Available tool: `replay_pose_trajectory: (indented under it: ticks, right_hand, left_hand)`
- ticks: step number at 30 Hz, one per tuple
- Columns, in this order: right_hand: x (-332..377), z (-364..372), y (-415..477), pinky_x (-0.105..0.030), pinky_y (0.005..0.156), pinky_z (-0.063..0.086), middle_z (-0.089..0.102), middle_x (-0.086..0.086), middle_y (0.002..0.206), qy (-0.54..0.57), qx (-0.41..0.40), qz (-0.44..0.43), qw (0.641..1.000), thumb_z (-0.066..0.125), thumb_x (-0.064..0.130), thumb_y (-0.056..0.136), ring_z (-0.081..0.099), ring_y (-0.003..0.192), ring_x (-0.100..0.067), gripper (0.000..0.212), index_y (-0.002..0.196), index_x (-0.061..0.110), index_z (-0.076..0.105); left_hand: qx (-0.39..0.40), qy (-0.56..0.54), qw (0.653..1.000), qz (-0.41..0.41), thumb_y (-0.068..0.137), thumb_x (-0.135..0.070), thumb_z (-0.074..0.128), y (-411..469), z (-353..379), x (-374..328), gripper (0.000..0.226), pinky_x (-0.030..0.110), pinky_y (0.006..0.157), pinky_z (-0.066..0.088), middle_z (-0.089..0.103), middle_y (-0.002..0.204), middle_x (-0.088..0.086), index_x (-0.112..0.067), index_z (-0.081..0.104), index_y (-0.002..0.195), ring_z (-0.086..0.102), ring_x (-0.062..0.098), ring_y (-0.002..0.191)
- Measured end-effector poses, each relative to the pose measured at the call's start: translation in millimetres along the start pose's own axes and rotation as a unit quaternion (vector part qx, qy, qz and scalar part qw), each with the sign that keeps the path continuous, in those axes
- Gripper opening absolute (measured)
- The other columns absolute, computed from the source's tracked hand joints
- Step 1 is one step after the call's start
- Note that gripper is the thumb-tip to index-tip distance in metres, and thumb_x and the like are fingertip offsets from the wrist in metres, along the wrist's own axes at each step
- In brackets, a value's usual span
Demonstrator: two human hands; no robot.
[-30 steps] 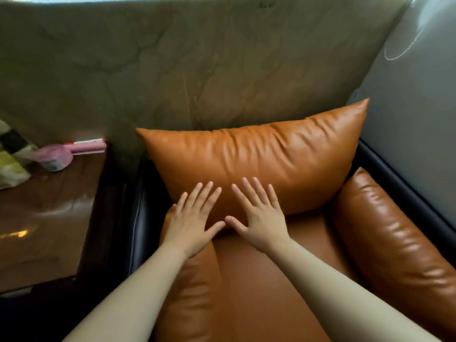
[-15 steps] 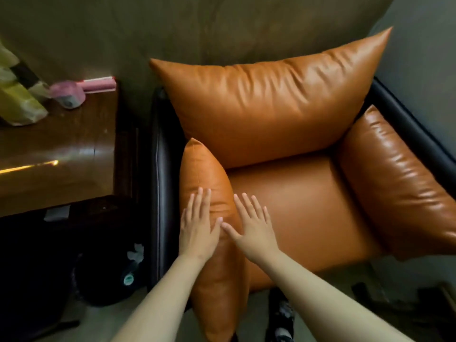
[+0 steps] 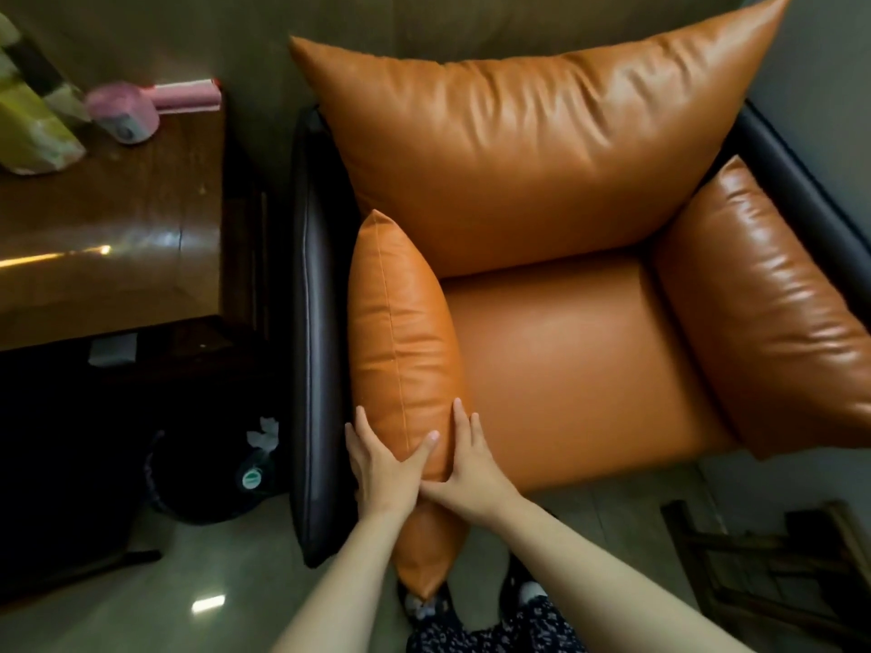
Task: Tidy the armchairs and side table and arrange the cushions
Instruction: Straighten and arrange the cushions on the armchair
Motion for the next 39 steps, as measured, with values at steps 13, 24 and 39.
replay_pose_trajectory:
  ticks: [13, 24, 39]
  right_hand:
    - [-5.4, 5.3, 14.4, -0.041, 0.107, 0.040, 0.026, -0.002, 0.152, 0.029, -0.055, 0.037, 0.997, 0.060, 0.086, 0.050, 0.038, 0.135, -0.022, 0.131, 0.148, 0.040, -0.015]
    - [12.8, -12.2, 51.0, -0.038, 0.104, 0.041, 0.041, -0.004, 0.145, 0.043, -0.083, 0.045, 0.995, 0.060, 0.082, 0.055, 0.045, 0.129, -0.023, 0.119, 0.150, 0.041, 0.003]
    - [-7.6, -38.2, 17.6, -0.037, 0.120, 0.013, 0.004, 0.002, 0.162, 0.128, -0.037, -0.002, 0.991, 0.072, 0.060, 0.071, 0.003, 0.148, -0.017, 0.117, 0.151, 0.034, -0.009]
  left_hand:
    - [-0.061, -0.051, 0.997, -0.015, 0.060, -0.052, 0.083, 24.7, 4.1, 2.1, 0.109, 0.056, 0.108, 0.034, 0.034, 0.150, 0.007, -0.028, 0.023, 0.147, 0.032, 0.030, 0.137]
    - [-0.087, -0.034, 0.996, -0.015, 0.065, -0.049, 0.081, 67.8, 10.8, -12.2, 0.094, 0.059, 0.104, 0.034, 0.041, 0.143, 0.012, -0.024, 0.031, 0.142, 0.035, 0.034, 0.133]
    - [-0.096, 0.127, 0.984, 0.074, 0.078, -0.055, 0.067, 40.4, 22.5, -52.9, 0.107, 0.046, 0.118, 0.007, 0.002, 0.160, 0.016, -0.015, 0.002, 0.153, 0.004, 0.030, 0.148]
Point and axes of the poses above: each hand's wrist, its own y-axis towards the middle knuckle, its own z-axis out of the palm, x = y × z, the point moved 2 cm from there along y, towards the middle knuckle
